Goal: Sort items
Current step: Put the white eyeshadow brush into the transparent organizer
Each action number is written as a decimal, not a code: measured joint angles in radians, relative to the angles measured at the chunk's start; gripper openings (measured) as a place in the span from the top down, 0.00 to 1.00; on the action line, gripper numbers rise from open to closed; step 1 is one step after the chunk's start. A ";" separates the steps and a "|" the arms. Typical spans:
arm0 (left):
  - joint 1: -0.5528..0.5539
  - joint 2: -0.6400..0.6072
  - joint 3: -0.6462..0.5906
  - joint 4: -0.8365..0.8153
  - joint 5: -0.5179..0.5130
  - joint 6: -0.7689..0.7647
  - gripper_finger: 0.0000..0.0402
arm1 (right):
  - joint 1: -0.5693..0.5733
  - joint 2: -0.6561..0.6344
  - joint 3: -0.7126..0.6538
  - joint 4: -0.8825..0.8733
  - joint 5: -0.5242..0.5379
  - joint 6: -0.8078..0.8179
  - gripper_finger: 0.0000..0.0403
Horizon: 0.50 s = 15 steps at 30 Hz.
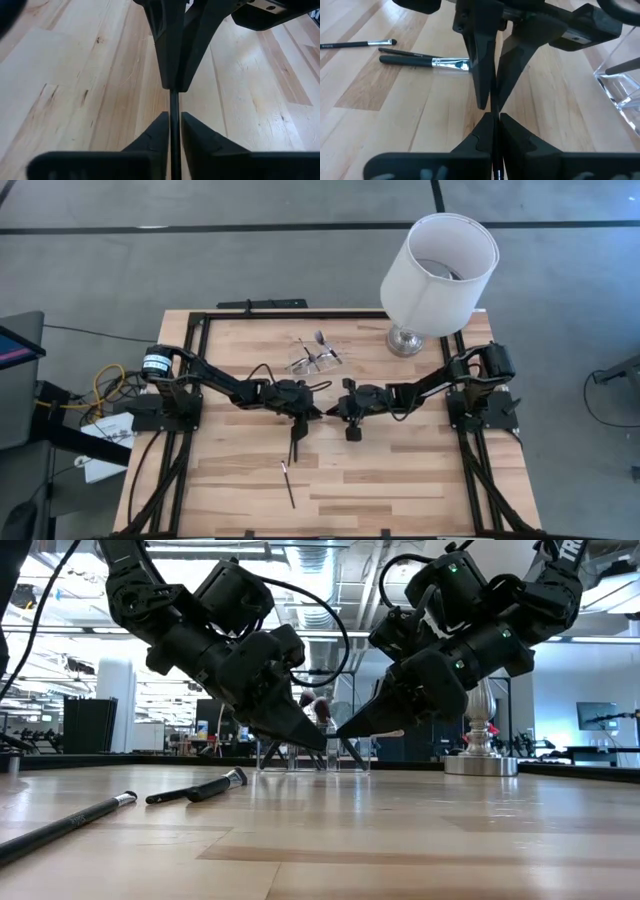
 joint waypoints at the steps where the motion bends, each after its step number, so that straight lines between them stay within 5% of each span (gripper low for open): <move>1: 0.001 0.000 0.000 0.000 -0.001 0.000 0.91 | 0.000 0.000 0.000 0.000 0.000 0.000 0.98; 15: 0.014 0.000 0.000 0.005 -0.016 -0.008 0.96 | 0.000 -0.001 0.000 -0.008 0.039 0.039 0.89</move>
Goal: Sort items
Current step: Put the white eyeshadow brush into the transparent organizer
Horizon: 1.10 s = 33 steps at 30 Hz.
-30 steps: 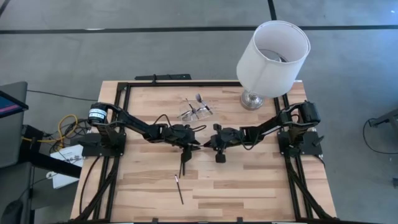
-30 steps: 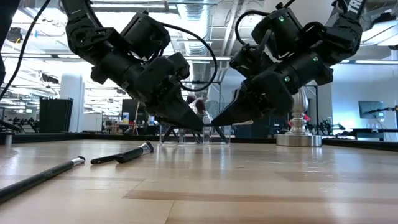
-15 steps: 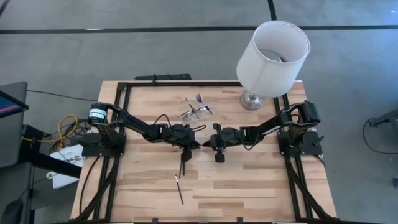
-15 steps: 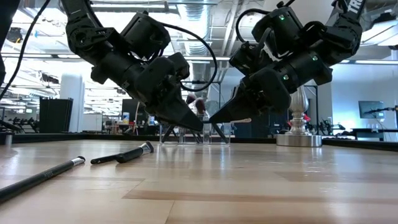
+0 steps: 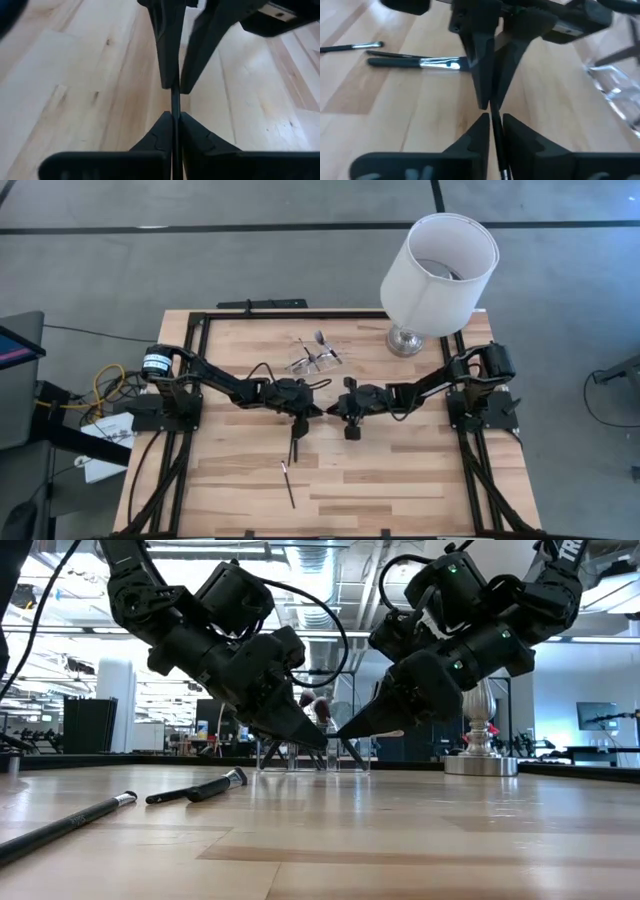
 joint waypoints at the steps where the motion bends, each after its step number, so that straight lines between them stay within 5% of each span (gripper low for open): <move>1: 0.001 0.000 0.000 0.002 -0.004 0.000 0.96 | 0.000 0.000 0.000 0.001 0.021 0.010 0.87; 10: 0.045 -0.068 -0.001 0.009 0.000 0.029 0.96 | 0.013 -0.239 0.073 -0.158 0.096 -0.073 0.75; 16: 0.110 -0.309 -0.035 0.012 0.011 0.156 0.96 | 0.062 -0.546 0.107 -0.269 0.247 -0.150 0.72; 20: 0.148 -0.473 -0.098 0.026 0.020 0.211 0.96 | 0.075 -0.662 0.072 -0.304 0.223 -0.146 0.72; 24: 0.157 -0.550 -0.177 0.176 0.103 0.317 0.96 | 0.050 -0.603 -0.024 -0.139 0.073 -0.163 0.72; 28: 0.140 -0.535 -0.243 0.377 0.193 0.319 0.96 | 0.010 -0.446 -0.059 0.169 0.049 -0.257 0.70; 33: 0.137 -0.515 -0.259 0.414 0.189 0.345 0.96 | -0.051 -0.259 -0.018 0.394 -0.015 -0.250 0.63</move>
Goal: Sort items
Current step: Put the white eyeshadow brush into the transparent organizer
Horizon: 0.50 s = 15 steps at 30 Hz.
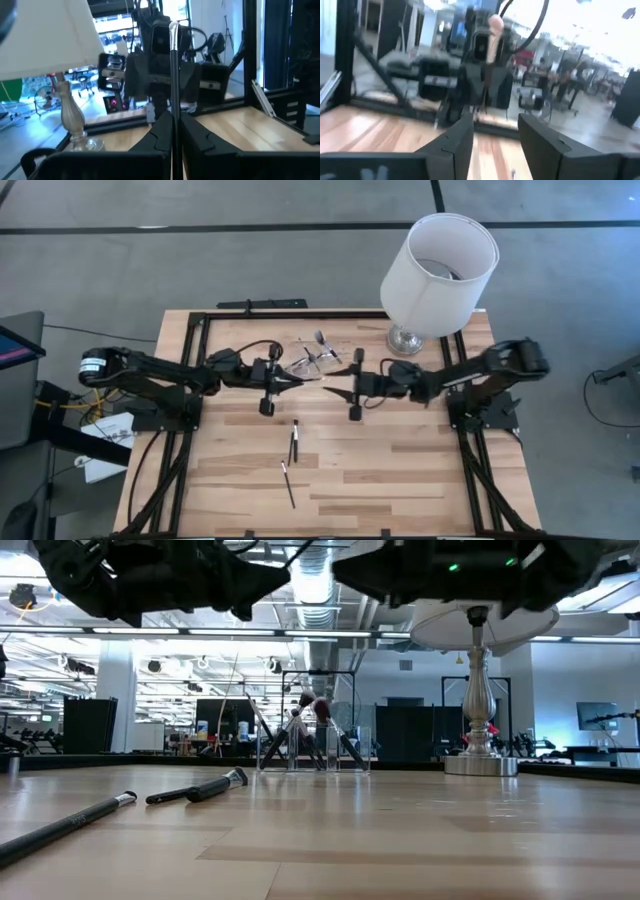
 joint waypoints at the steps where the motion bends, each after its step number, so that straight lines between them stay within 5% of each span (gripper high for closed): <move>1: 0.000 0.001 0.002 0.005 0.000 -0.001 0.96 | -0.008 0.034 0.018 0.043 -0.017 0.000 0.62; 15: 0.000 0.001 0.001 0.000 0.000 -0.008 0.96 | -0.042 0.176 0.175 0.156 -0.201 -0.015 0.55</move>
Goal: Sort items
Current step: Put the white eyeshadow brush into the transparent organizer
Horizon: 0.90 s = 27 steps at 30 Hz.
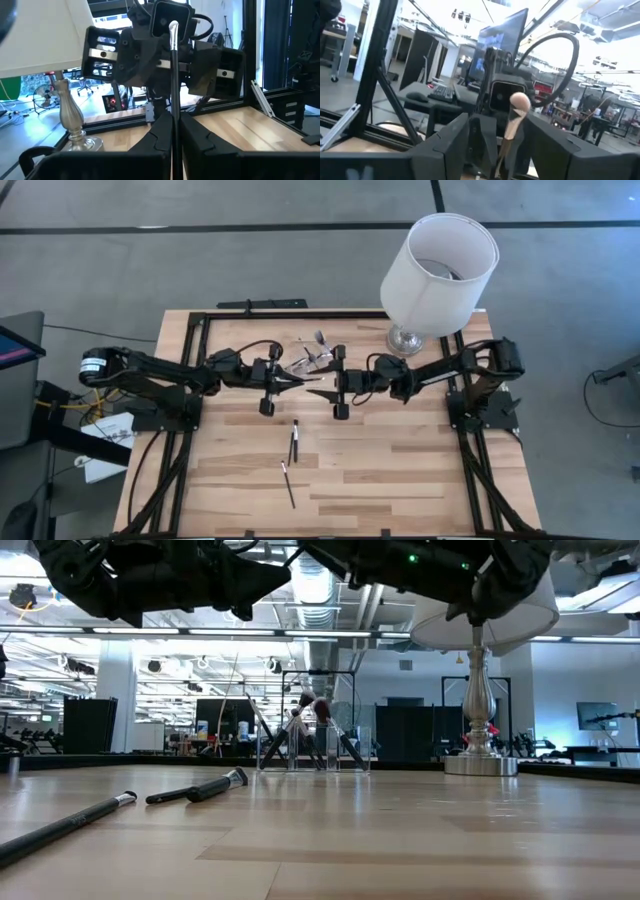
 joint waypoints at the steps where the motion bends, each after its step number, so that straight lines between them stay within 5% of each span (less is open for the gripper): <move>1: 0.000 0.000 0.000 0.000 0.000 0.000 0.96 | 0.000 0.000 0.000 0.000 -0.001 0.001 0.56; 14: -0.001 0.001 -0.001 -0.002 0.007 0.002 0.95 | -0.003 -0.001 0.000 0.033 -0.055 0.073 0.96; 23: 0.000 0.001 -0.001 -0.007 -0.003 -0.004 0.88 | -0.006 -0.002 0.000 0.023 -0.051 0.146 0.97; 27: 0.001 0.001 -0.002 -0.009 -0.087 -0.074 0.81 | -0.001 -0.024 0.000 -0.049 0.057 0.158 0.97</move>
